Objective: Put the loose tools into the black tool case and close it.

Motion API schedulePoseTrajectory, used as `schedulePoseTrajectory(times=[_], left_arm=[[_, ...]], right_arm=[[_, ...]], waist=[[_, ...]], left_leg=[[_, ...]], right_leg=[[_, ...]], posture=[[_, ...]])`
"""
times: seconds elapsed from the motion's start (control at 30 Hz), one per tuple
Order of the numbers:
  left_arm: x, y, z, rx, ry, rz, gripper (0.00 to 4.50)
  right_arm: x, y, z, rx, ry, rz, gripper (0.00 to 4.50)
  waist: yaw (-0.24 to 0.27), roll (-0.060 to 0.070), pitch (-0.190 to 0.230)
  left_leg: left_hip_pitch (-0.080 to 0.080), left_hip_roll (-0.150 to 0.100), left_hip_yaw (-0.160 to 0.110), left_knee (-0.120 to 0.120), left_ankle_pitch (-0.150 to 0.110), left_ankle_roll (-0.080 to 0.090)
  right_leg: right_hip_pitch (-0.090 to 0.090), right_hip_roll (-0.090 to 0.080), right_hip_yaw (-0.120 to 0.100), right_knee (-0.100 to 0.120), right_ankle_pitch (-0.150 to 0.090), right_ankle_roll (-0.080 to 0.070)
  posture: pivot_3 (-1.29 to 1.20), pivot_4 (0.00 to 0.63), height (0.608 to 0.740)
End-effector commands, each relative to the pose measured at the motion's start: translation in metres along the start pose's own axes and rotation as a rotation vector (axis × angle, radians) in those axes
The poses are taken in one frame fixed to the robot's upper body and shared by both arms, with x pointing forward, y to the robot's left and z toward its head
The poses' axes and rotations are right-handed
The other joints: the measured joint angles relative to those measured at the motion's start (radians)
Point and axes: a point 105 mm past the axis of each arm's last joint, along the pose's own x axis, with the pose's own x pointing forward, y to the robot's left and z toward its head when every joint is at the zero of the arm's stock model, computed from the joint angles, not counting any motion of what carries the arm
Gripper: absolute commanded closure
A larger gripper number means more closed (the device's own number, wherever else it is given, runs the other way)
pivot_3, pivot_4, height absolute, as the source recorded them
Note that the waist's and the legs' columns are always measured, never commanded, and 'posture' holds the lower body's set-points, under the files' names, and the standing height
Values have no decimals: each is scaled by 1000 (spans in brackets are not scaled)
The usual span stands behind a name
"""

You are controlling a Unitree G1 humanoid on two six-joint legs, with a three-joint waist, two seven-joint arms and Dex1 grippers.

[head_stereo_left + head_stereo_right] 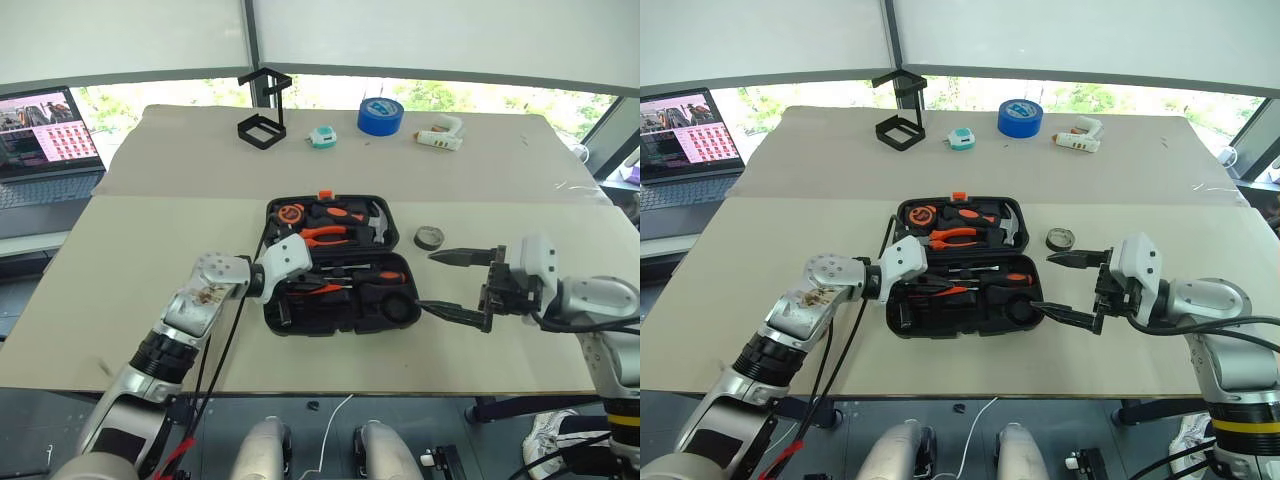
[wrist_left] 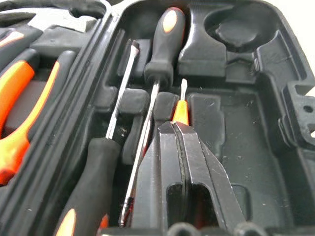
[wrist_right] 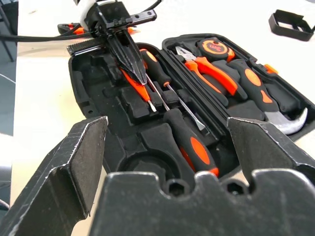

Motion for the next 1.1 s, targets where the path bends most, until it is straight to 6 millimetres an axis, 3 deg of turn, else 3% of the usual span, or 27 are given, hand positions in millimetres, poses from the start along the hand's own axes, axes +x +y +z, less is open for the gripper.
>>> schedulePoseTrajectory(times=[0.03,0.27,0.53,0.6,0.67,0.77,0.87,0.93,1.03,1.1], left_arm=[[0,2,-17,-41,69,51,4477],[-4,-16,-34,-71,137,-28,4477],[-12,-14,-55,-120,180,57,4477],[-15,-11,-50,-119,129,87,4477],[-22,-3,-28,-100,-7,138,4477],[-57,11,3,-92,-206,278,4477],[-102,10,12,-87,-291,386,3813],[-133,9,9,-97,-297,489,2956],[-191,-6,-25,-177,-177,678,1814],[-228,-23,-48,-228,-77,795,1150]], right_arm=[[-7,-3,10,-39,-46,-24,0],[-4,-1,12,-40,-52,-24,0],[1,-2,16,-41,-60,-28,0],[2,-3,17,-42,-68,-31,0],[2,-5,18,-40,-84,-42,0],[-4,-7,15,-60,-90,-45,0],[-12,-9,10,-84,-95,-54,0],[-16,-9,6,-87,-96,-47,0],[-19,-4,-5,-59,-94,-9,0],[-17,3,2,-92,-186,34,0]], waist=[[-1,0,0],[-2,1,-1],[-3,2,-2],[-4,2,-2],[-6,2,-2],[-9,2,-2],[-12,1,-2],[-16,1,-2],[-25,2,-2],[-30,1,-2]], left_leg=[[0,0,0,0,0,0],[1,0,0,0,0,0],[5,0,0,0,0,0],[11,1,0,-2,0,0],[18,1,0,-4,-1,0],[18,3,1,-8,-1,0],[16,3,1,-9,0,0],[16,4,1,-11,-1,0],[19,4,3,-13,0,0],[21,3,4,-15,-1,0]], right_leg=[[0,0,0,0,0,0],[1,0,0,0,0,0],[4,0,0,0,0,0],[11,0,0,-1,0,0],[16,0,0,-3,0,0],[15,0,1,-4,0,-1],[13,0,1,-5,0,-1],[12,-1,1,-5,0,-1],[13,-4,1,-6,0,-1],[14,-6,1,-7,-1,-2]], posture=[[0,150,740],[0,150,740],[0,150,740],[0,150,740],[0,150,740],[0,150,740],[0,150,740],[0,150,740],[0,150,740],[0,150,740]])
